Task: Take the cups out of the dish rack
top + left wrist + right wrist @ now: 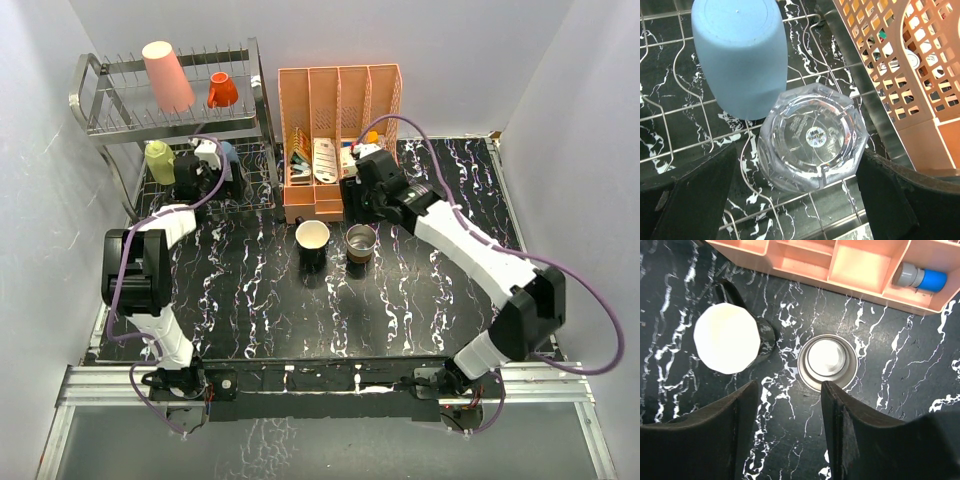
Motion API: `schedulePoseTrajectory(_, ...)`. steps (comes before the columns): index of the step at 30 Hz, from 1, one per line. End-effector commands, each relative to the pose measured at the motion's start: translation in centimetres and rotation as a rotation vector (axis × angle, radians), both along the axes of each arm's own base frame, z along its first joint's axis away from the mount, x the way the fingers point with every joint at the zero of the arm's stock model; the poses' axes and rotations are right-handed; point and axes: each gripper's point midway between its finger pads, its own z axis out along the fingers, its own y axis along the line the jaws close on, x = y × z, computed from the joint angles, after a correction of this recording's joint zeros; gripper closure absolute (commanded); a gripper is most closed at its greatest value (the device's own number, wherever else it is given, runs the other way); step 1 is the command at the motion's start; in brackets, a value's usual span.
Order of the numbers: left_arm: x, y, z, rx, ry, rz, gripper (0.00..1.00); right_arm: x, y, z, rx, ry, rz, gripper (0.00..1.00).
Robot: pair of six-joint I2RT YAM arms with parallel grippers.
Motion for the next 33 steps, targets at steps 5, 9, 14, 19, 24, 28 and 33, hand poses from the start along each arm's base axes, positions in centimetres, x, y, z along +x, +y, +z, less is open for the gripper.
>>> schedulePoseTrajectory(5,2.7,-1.5,3.4,-0.012,-0.111,-0.064,0.09,-1.5,0.2,2.8,0.124,-0.069,-0.011,0.43)
schedulePoseTrajectory(9,2.8,-2.1,3.4,-0.022,-0.112,-0.096,0.14,-2.0,0.4,2.9,0.152,-0.065,-0.008,0.43)
schedulePoseTrajectory(14,3.1,-2.7,2.9,-0.029,-0.098,-0.112,0.20,-2.4,0.7,3.0,0.169,-0.060,-0.006,0.44)
schedulePoseTrajectory(19,3.7,-2.6,2.3,-0.047,-0.082,-0.094,0.29,-3.0,0.9,3.6,0.193,-0.062,0.000,0.46)
schedulePoseTrajectory(24,3.1,-2.7,2.7,-0.054,-0.082,-0.095,0.55,-3.4,0.7,3.9,0.209,-0.066,-0.004,0.48)
schedulePoseTrajectory(28,1.6,-2.8,3.7,-0.051,-0.081,-0.111,0.73,-3.6,0.9,4.5,0.238,-0.073,-0.002,0.48)
schedulePoseTrajectory(33,-1.3,-2.6,6.1,-0.051,-0.092,-0.113,0.88,-3.7,1.5,5.5,0.287,-0.082,0.002,0.47)
